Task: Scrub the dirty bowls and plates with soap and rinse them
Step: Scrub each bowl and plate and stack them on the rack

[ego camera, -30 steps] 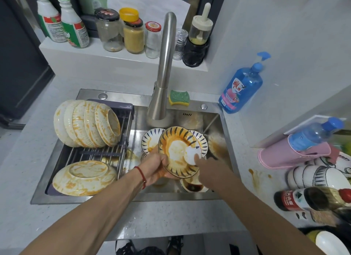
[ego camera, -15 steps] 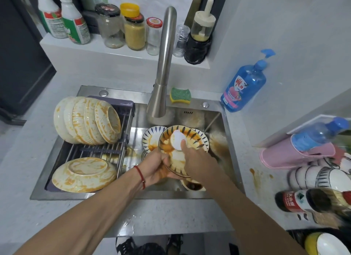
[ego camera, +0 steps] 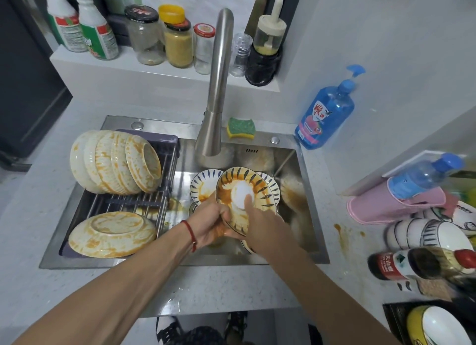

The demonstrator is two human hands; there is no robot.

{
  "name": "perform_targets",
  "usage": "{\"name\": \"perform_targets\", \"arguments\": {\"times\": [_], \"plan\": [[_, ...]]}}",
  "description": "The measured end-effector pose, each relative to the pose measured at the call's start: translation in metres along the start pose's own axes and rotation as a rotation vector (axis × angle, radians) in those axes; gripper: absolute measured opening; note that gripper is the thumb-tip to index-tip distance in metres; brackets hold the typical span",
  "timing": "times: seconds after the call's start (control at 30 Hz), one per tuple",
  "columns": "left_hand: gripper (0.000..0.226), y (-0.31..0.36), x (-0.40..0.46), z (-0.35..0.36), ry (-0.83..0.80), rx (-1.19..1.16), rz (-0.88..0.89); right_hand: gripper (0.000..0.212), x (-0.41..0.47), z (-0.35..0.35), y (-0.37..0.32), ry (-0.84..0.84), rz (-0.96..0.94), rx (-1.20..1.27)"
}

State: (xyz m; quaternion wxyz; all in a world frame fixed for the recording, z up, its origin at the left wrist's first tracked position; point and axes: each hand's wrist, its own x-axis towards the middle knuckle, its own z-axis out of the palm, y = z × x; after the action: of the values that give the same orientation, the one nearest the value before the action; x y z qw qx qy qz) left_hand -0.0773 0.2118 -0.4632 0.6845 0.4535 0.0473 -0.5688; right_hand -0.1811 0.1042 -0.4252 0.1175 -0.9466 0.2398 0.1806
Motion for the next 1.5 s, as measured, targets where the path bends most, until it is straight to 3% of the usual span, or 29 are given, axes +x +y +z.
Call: {"name": "perform_targets", "arguments": {"times": [0.1,0.23,0.37,0.47,0.6,0.73,0.9,1.13,1.27,1.37,1.5], "plan": [[0.082,0.003,-0.004,-0.005,0.039,0.039,0.025,0.070,-0.009,0.015,-0.006,-0.022,-0.056,0.050],[0.084,0.003,-0.010,-0.006,0.019,0.072,0.042,0.065,0.010,0.013,0.018,0.002,0.072,0.137],[0.082,0.003,-0.009,-0.012,0.059,0.074,0.048,0.060,-0.007,0.020,0.006,-0.031,-0.047,0.188],[0.083,0.001,-0.011,-0.012,0.075,0.067,0.053,0.063,0.008,0.017,0.021,-0.018,0.084,0.191],[0.084,0.004,-0.011,-0.011,0.082,0.067,0.065,0.065,-0.024,0.029,-0.002,-0.040,-0.094,0.194],[0.084,0.008,-0.014,-0.009,0.084,0.092,0.086,0.061,-0.007,0.024,0.026,-0.037,0.066,0.144],[0.079,0.013,-0.016,-0.002,0.157,0.188,0.157,0.062,-0.035,0.032,0.006,-0.093,-0.088,0.109],[0.080,0.005,-0.022,0.003,0.128,0.254,0.058,0.067,0.008,0.021,0.047,0.050,0.057,-0.165],[0.079,0.008,-0.019,0.007,0.090,0.236,0.042,0.075,0.018,0.019,0.037,0.122,0.036,-0.107],[0.079,0.011,-0.016,0.005,0.033,0.251,-0.003,0.070,0.025,0.019,0.024,0.124,0.035,0.101],[0.065,0.011,-0.016,-0.003,-0.036,0.163,-0.066,0.057,0.023,0.014,0.012,0.070,-0.196,0.381]]}}
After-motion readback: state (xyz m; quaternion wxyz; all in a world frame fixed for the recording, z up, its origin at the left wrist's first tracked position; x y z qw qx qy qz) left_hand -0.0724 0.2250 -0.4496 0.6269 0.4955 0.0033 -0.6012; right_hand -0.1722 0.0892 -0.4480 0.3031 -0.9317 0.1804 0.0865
